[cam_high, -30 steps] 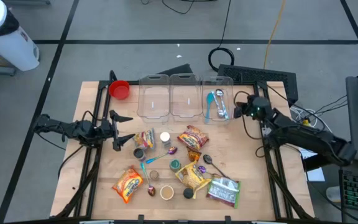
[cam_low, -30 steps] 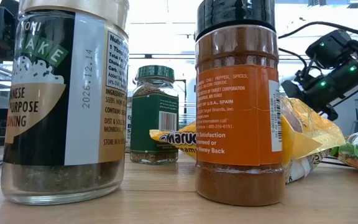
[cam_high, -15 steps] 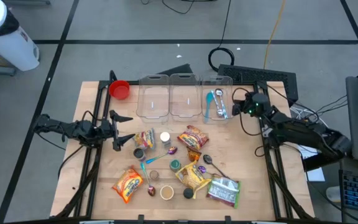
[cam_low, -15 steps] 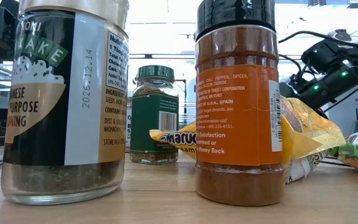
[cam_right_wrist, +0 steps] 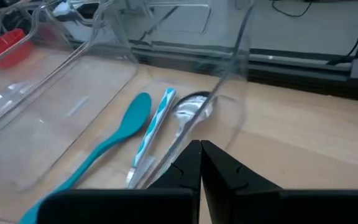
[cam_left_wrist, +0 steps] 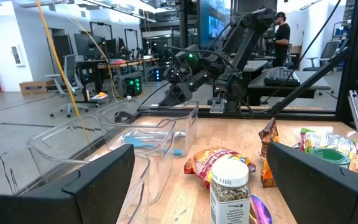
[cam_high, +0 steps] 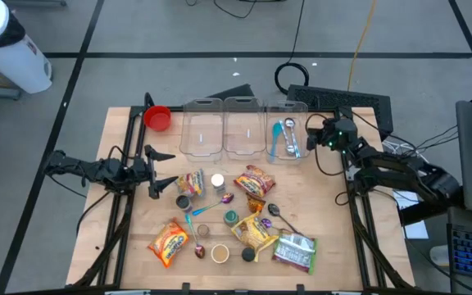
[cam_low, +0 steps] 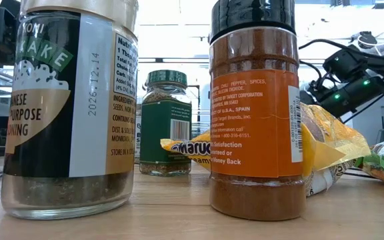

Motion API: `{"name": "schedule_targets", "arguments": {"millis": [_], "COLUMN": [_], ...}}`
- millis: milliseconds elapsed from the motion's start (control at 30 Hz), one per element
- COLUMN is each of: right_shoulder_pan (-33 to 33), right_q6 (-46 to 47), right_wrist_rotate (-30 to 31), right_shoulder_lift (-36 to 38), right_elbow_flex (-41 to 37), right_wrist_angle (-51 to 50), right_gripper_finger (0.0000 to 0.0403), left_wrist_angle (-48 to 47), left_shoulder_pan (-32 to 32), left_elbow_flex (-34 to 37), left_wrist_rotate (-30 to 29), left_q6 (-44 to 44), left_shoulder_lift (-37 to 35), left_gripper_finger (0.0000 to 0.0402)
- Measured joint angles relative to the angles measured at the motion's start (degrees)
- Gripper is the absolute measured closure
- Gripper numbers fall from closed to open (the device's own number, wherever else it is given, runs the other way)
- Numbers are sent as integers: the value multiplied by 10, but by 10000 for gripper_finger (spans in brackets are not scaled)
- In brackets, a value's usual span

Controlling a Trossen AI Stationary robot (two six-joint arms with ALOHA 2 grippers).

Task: Pick & Place Food Item
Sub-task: Adjust the right transparent bin, then put the black spoon into the right transparent bin

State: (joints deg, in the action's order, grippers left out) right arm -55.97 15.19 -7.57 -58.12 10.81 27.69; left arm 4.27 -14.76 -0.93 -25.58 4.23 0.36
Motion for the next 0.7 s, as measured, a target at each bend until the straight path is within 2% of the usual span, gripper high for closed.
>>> {"name": "schedule_targets", "arguments": {"millis": [233, 467, 600, 700], "right_shoulder_pan": [-2, 12, 83, 180], "right_q6": [-35, 14, 58, 71], "right_wrist_rotate": [-13, -141, -234, -253], "right_shoulder_lift": [31, 137, 204, 244], "right_elbow_flex": [0, 0, 0, 0], "right_wrist_angle": [53, 102, 129, 137], "right_gripper_finger": [403, 403, 403, 403], "left_wrist_angle": [0, 0, 0, 0], "left_shoulder_pan": [0, 0, 0, 0], "left_elbow_flex": [0, 0, 0, 0], "left_wrist_rotate": [0, 0, 0, 0], "left_q6": [0, 0, 0, 0], "left_shoulder_lift": [0, 0, 0, 0], "left_gripper_finger": [27, 27, 27, 27]}}
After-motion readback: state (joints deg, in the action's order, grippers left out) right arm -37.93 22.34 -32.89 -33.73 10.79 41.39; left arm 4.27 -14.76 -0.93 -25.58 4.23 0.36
